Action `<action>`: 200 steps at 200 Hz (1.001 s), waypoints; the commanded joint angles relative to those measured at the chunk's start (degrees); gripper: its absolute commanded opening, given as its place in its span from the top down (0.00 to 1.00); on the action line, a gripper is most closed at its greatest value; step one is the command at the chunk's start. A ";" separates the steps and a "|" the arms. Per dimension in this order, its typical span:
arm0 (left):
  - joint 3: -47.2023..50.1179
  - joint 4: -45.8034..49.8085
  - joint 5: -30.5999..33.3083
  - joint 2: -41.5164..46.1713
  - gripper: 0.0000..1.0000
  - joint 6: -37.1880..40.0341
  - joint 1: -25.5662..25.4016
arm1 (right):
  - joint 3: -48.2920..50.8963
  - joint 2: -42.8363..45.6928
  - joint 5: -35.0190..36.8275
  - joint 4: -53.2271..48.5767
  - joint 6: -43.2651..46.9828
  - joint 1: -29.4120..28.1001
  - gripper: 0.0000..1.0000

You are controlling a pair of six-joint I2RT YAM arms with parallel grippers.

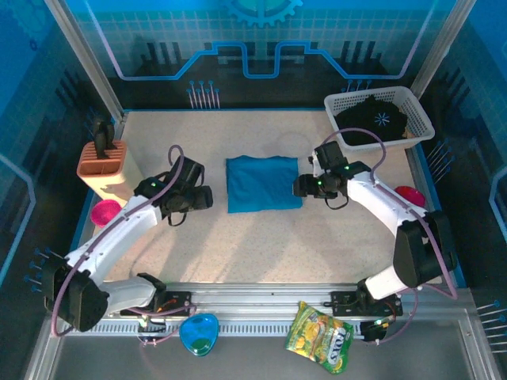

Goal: Fold and stack the t-shirts

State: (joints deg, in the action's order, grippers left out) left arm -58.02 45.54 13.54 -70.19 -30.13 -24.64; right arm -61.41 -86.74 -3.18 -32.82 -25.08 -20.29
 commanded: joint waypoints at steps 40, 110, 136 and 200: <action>-1.20 -8.33 -1.88 -11.69 0.22 -5.65 -2.66 | -1.41 -8.44 2.09 5.26 -3.33 -3.13 0.33; -10.34 -13.27 -4.21 -30.69 0.29 -6.31 -6.36 | -1.82 -13.76 7.24 9.86 -5.67 -4.24 0.36; -11.99 -15.09 -5.33 -34.45 0.33 -7.21 -6.38 | -1.53 -14.79 7.09 11.30 -5.94 -4.23 0.39; -14.11 -17.31 -5.79 -40.19 0.49 -7.40 -6.37 | -2.29 -18.59 4.72 13.46 -6.79 -4.31 0.54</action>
State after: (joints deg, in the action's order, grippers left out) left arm -70.06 29.50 8.93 -107.83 -37.28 -30.76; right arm -62.15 -103.39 2.50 -21.10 -30.85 -23.97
